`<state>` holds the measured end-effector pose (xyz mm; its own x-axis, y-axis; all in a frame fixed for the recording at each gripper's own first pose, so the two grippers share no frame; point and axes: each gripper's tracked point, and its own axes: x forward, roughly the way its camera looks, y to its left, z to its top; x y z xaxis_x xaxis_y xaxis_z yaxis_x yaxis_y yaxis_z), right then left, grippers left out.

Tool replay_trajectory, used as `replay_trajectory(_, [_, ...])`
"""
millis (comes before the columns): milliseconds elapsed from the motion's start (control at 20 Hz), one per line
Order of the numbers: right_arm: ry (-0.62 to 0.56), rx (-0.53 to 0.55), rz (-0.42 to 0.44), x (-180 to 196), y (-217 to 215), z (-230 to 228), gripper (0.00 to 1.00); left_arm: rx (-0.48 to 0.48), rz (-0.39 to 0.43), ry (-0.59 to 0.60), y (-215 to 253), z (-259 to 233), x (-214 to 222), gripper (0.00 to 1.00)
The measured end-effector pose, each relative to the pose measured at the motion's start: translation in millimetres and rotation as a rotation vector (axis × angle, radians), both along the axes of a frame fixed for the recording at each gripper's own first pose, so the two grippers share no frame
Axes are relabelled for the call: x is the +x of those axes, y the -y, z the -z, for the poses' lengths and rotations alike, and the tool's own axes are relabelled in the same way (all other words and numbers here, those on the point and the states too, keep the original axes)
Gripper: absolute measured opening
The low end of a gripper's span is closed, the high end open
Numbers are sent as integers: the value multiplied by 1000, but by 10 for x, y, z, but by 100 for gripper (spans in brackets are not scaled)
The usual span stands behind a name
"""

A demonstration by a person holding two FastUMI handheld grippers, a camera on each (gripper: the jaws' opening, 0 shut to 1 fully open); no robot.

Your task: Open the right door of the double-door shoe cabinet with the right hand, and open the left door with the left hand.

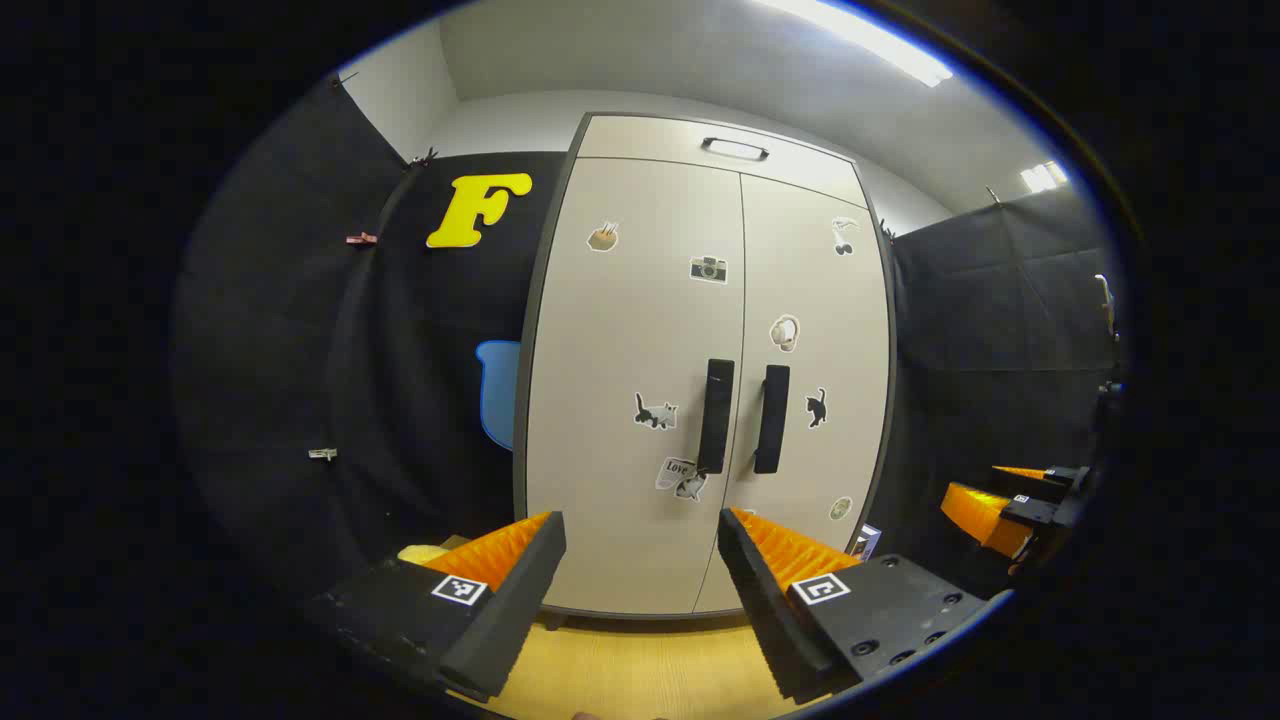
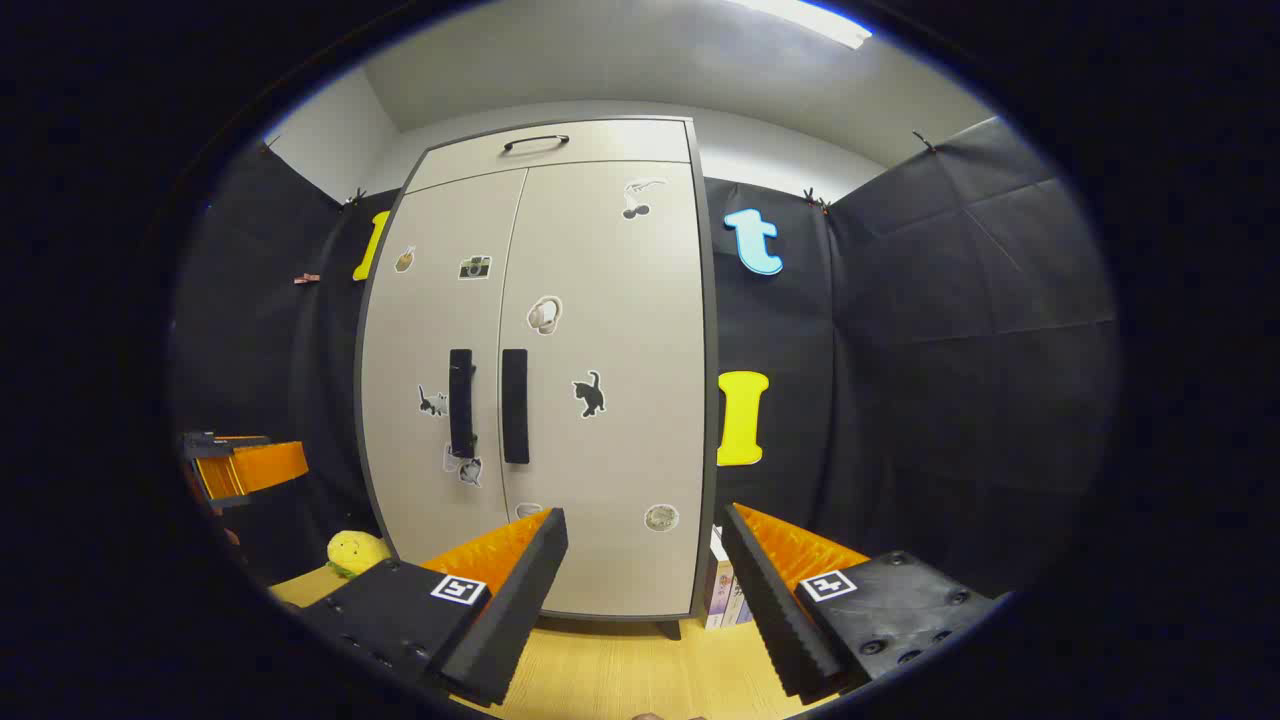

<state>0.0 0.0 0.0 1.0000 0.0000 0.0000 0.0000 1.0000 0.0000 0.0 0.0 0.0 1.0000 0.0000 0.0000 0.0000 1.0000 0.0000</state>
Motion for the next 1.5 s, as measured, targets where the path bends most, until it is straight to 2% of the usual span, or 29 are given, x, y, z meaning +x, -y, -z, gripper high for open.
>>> replay_trajectory(300, [-39, 27, 22, 24, 27, 60, 98, -1, 40, -4, 193, 21, 72, 95])
replay_trajectory(400, [-48, 42, 30, 38, 34, 71, 100, 16, 44, 0, 213, 16, 77, 95])
replay_trajectory(650, [-84, 70, 61, 85, 136, 150, 98, 56, 51, -1, 277, 63, 101, 95])
replay_trajectory(950, [-96, 86, 94, 136, 206, 176, 98, 57, 59, -14, 303, 136, 134, 95])
replay_trajectory(1300, [-96, 53, 58, 173, 88, 166, 98, 35, 35, -32, 193, 235, 118, 95])
replay_trajectory(1500, [-90, 47, 24, 343, -57, 77, 98, 25, 12, -38, 66, 262, 98, 95])
